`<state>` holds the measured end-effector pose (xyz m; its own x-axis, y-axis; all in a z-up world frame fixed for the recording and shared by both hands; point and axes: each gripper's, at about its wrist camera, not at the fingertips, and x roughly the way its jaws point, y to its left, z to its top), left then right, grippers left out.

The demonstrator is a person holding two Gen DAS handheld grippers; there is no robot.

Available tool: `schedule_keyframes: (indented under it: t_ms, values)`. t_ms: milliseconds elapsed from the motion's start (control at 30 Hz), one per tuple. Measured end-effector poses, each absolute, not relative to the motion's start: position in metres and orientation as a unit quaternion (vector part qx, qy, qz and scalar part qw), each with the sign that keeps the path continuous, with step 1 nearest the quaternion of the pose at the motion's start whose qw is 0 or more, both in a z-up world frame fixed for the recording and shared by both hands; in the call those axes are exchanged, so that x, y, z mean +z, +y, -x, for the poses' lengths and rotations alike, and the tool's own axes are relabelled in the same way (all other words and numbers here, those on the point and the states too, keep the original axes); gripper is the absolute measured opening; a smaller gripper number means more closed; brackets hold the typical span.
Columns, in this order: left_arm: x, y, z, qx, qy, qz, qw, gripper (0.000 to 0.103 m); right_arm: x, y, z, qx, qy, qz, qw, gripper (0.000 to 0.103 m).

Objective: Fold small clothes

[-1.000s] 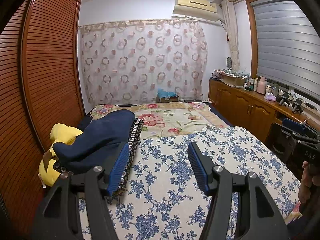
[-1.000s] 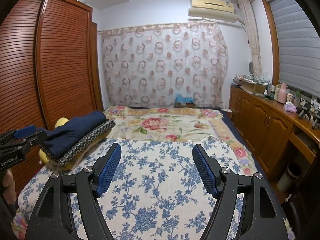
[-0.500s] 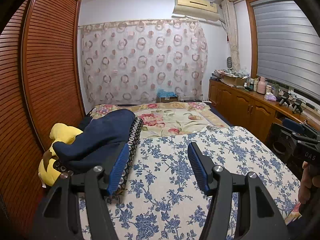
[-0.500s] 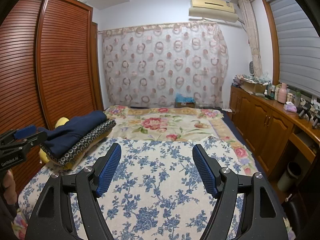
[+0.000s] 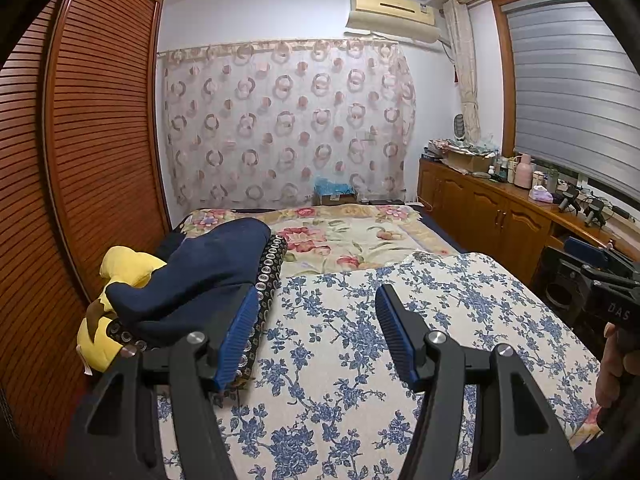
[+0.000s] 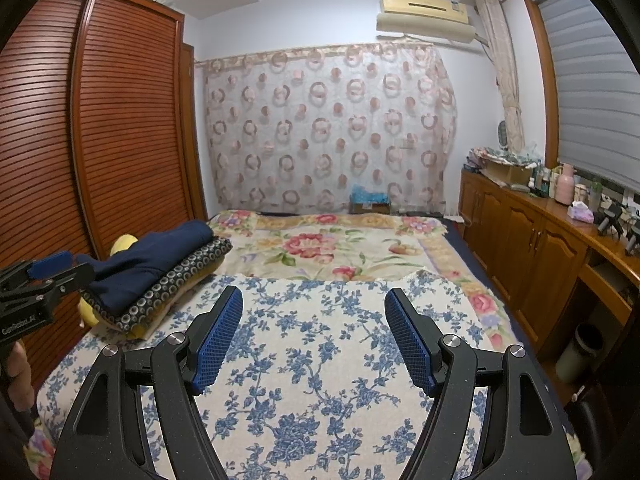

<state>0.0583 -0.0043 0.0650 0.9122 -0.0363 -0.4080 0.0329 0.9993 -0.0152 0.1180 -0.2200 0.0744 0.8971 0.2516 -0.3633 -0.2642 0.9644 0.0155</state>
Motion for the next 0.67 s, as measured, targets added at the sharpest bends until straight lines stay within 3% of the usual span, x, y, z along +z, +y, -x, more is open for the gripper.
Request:
schedule_keyframes:
  t_ms: [667]
  values:
    - [0.0669, -0.0020, -0.0570, -0.016, 0.208, 0.004, 0.978, 0.060, 0.0723, -0.2211, -0.1184, 0.131, 0.185, 0.017, 0.974, 0.076]
